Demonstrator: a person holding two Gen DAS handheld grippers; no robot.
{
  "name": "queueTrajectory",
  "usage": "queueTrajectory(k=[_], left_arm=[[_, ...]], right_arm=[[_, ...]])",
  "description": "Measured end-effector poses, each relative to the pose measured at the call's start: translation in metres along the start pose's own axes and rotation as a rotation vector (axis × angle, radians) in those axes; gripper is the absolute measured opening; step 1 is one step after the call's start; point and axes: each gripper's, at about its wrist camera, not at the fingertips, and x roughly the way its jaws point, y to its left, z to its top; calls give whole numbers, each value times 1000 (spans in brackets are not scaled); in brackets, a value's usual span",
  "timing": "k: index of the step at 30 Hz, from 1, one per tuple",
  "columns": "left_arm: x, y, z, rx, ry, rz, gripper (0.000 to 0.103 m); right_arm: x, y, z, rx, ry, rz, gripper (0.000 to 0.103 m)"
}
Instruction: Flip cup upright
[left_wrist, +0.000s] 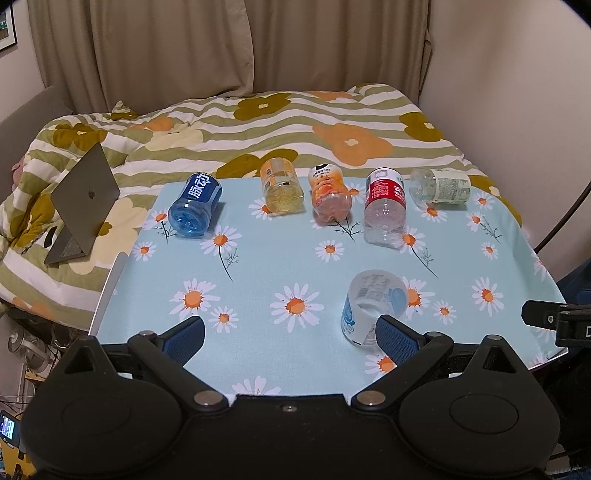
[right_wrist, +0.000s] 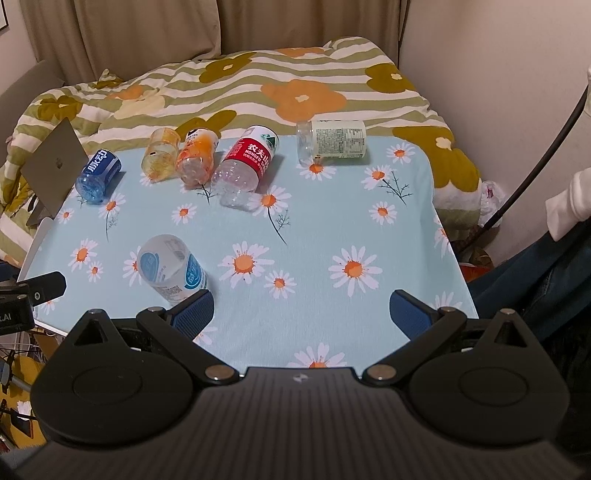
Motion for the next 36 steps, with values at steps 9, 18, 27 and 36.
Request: queueTrajectory(k=[9,18,27,36], left_arm=[[0,0,0,1,-1,2,101],[2,3,1,-3,1,7,101],[3,4,2,5,0,16,101],[4,3,3,-2,-1,27,101]], right_arm=[[0,-1,-1,2,0,0,103],[0,0,0,1,1,0,103],[1,0,0,1,1,-1,103],[1,0,1,1,1,-1,103]])
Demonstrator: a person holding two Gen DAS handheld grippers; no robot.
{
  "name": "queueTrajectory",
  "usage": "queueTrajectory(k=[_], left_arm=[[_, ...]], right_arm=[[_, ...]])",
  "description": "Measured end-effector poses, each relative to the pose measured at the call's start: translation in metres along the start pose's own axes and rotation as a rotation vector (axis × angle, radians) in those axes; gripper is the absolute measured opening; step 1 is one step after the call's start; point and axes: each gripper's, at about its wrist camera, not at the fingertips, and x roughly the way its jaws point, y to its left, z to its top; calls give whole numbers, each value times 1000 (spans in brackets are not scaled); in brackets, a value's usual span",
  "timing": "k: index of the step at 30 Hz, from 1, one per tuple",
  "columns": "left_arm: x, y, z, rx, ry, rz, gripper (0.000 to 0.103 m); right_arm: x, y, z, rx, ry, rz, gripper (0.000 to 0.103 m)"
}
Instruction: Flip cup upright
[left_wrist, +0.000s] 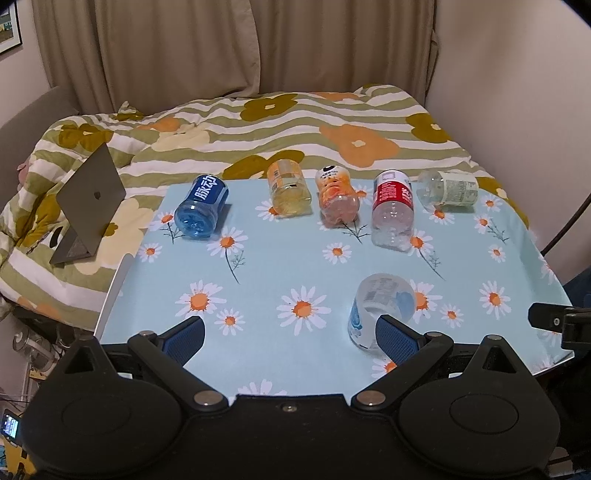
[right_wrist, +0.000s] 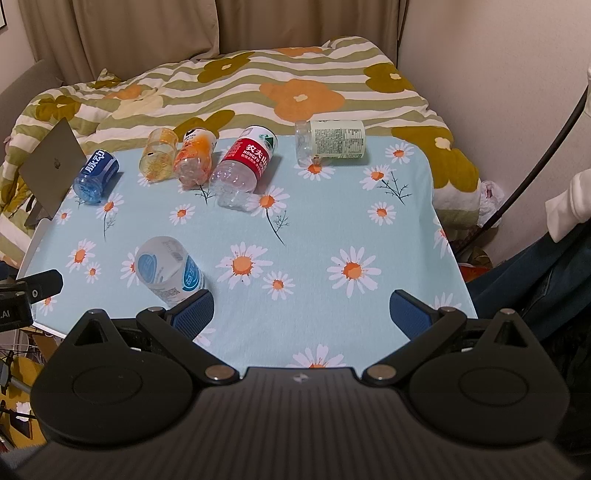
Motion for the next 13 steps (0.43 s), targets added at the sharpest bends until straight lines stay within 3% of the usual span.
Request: queueTrajectory(k=[13], left_arm=[[0,2,0,-13,-20,15,101]], right_arm=[[2,-1,2,-5,-5,14,103]])
